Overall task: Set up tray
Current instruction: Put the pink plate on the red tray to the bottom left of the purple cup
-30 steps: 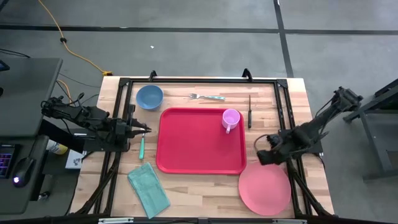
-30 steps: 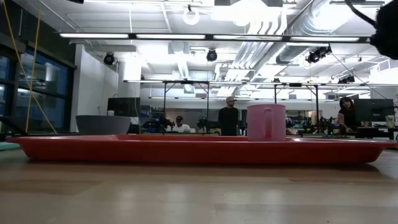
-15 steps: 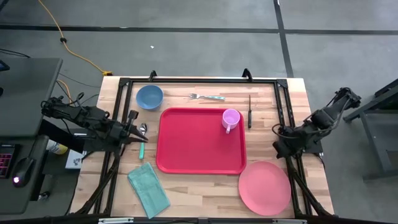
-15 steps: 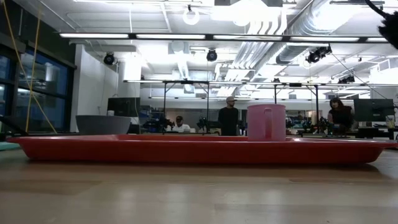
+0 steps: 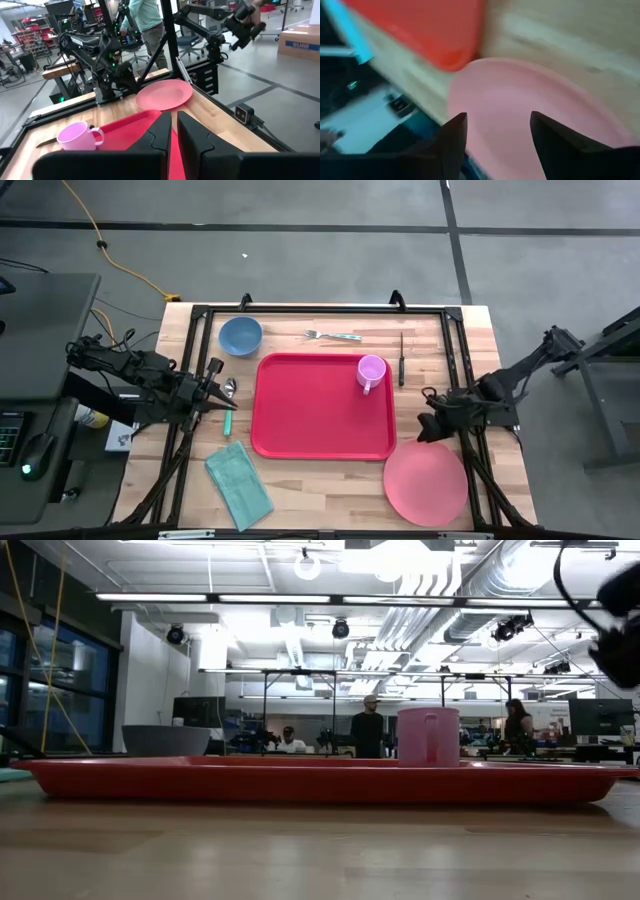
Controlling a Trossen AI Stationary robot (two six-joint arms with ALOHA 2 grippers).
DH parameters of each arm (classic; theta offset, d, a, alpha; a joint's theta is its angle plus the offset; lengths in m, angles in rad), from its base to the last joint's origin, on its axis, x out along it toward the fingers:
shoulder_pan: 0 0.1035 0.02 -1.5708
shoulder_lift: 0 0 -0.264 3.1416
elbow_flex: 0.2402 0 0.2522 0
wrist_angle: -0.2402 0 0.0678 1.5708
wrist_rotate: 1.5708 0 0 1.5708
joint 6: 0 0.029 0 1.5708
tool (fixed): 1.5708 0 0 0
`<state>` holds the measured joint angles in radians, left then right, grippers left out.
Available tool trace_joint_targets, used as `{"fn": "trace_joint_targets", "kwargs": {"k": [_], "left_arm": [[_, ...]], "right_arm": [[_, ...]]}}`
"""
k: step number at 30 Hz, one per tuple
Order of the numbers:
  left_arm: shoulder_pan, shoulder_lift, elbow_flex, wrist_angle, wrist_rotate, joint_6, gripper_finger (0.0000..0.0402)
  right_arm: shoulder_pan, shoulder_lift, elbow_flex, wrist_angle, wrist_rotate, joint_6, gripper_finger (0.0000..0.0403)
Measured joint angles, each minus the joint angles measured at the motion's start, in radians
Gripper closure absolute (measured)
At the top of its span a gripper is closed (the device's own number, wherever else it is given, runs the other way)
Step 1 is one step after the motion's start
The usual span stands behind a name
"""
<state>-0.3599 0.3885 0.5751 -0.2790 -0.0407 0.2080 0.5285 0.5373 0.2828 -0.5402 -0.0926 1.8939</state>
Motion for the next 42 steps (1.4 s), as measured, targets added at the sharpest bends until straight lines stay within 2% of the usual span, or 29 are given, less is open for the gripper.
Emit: {"fn": "trace_joint_targets", "kwargs": {"k": [6, 13, 22, 28, 42], "left_arm": [[0.0, 0.0, 0.0, 0.0, -0.002, -0.009, 0.0341], [0.0, 0.0, 0.0, 0.0, -0.002, -0.01, 0.0341], [0.0, 0.0, 0.0, -0.001, -0.003, -0.008, 0.0341], [0.0, 0.0, 0.0, -0.001, -0.003, -0.008, 0.0341], [0.0, 0.0, 0.0, -0.01, -0.003, -0.008, 0.0341]], "right_arm": [[-0.036, 0.036, -0.053, 0.002, -0.025, 0.06, 0.0206], [-0.093, 0.065, -0.056, 0.058, -0.042, 0.013, 0.0206], [-0.134, 0.066, -0.056, 0.023, 0.012, -0.003, 0.0206], [-0.161, 0.073, -0.056, -0.058, -0.063, -0.015, 0.0206], [-0.162, 0.186, -0.056, -0.004, -0.208, -0.116, 0.0206]]}}
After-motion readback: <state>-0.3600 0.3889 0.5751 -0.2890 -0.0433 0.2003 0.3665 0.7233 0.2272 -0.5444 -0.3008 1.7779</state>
